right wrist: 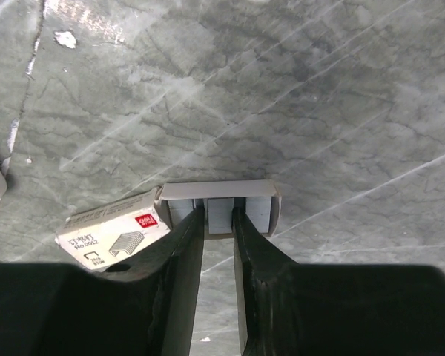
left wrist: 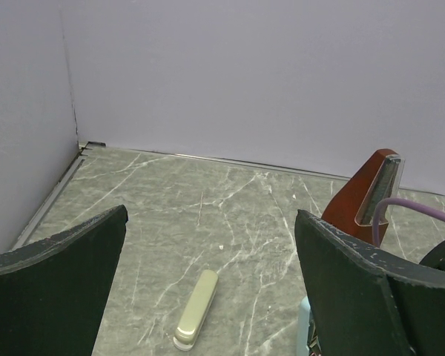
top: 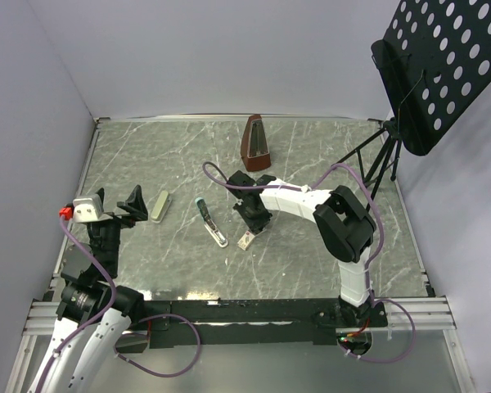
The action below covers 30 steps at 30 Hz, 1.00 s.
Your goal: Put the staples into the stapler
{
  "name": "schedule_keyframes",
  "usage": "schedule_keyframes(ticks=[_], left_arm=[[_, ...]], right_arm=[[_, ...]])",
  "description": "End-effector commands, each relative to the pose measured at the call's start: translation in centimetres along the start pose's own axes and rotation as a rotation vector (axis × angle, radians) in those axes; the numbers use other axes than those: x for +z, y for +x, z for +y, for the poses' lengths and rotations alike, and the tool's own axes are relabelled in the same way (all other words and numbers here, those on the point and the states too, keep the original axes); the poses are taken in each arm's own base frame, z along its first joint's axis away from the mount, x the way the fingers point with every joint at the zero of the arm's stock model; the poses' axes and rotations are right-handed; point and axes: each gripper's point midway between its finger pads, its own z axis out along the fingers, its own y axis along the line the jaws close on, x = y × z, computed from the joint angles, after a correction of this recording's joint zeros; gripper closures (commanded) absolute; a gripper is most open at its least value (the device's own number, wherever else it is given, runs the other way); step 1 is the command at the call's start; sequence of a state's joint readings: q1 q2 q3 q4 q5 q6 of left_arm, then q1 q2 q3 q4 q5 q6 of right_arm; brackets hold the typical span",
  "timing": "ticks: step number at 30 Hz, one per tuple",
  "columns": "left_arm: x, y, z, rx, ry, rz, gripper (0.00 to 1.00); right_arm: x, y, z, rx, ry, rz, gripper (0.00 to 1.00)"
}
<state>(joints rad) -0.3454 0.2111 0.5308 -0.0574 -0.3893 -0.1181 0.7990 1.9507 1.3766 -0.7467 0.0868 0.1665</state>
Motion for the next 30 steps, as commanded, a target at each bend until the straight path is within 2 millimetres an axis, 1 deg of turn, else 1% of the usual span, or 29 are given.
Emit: schedule_keyframes(ticks=[1,6,9,10,13,16,23,28,30], left_arm=[[0.0,-0.8,-0.2,-0.021,0.009,-0.028,0.01],[-0.1,-0.9,-0.2,-0.024,0.011,-0.033,0.01],[-0.1,-0.9,-0.2,-0.025,0.012,-0.032,0.0],[-0.1,-1.0,-0.2,-0.026,0.012,-0.034,0.0],[-0.2,-1.0,-0.2,-0.026,0.014,-0.036,0.01],[-0.2,-1.0,-0.3,-0.028,0.017,-0.036,0.01],[-0.4,-1.2,-0.3,-0.033,0.022,-0.04,0.01],[-0.5,-1.2,-0.3,-0.035,0.022,-0.041,0.01],[-0.5,-1.2,-0.3,-0.037,0.026,-0.041,0.01]], right_arm=[[0.1,-0.8,0.2,0.023,0.014,-0.013,0.69],[0.2,-0.9,0.1,0.039,0.021,-0.018,0.69],[-0.1,-1.0,-0.2,0.044,0.035,-0.026,0.72],[-0.5,-1.1,-0.3,0.046,0.037,-0.036,0.76],[-1.4,-1.4,-0.5,0.047,0.037,-0.056,0.79],[-2.8,-1.9,-0.6,0.05,0.035,-0.091,0.8],[-4.9,-2.4,-1.2,0.061,0.048,-0.145,0.81],[-5.3,-1.0,-1.7,0.082,0.057,-0.119,0.81],[-4.8,0.5,-1.6,0.096,0.041,-0.081,0.81]])
